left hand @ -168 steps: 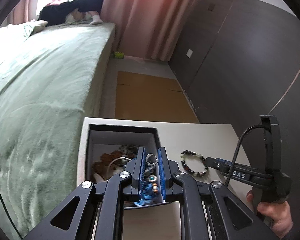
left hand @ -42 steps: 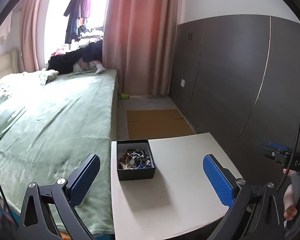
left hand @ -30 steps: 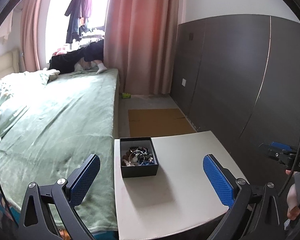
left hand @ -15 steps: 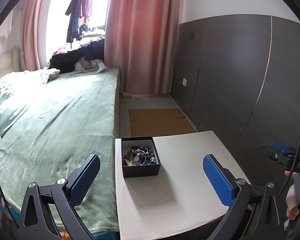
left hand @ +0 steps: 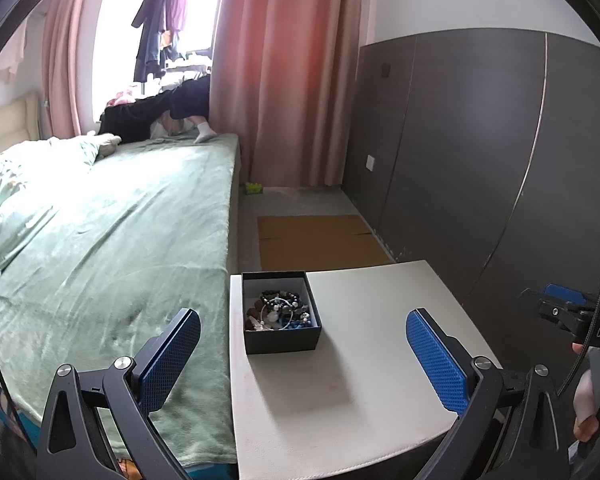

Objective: Organize jewelry

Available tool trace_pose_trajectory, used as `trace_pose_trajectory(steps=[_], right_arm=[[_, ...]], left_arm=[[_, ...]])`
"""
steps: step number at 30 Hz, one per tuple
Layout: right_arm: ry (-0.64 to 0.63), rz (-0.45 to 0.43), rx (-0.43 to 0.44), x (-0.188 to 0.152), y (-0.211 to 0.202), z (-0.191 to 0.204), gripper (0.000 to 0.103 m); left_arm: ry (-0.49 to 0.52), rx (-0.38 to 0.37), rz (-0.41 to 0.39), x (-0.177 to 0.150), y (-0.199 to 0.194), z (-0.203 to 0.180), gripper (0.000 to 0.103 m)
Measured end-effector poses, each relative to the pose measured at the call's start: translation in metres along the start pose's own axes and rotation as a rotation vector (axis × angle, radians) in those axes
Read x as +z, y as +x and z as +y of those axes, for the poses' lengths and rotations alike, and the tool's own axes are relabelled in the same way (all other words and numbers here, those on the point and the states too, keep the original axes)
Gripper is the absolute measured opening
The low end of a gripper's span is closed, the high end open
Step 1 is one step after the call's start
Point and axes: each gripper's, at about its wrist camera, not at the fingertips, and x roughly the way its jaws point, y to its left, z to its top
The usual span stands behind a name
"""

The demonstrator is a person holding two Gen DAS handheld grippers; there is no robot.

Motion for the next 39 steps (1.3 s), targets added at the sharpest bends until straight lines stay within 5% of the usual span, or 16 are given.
trace_pose_trajectory(steps=[39], right_arm=[[-0.022, 0.028, -0.029, -0.002, 0.007, 0.004, 0.103]], left_arm=[[-0.011, -0.019, 0.021, -0.005, 0.011, 0.013, 0.102]])
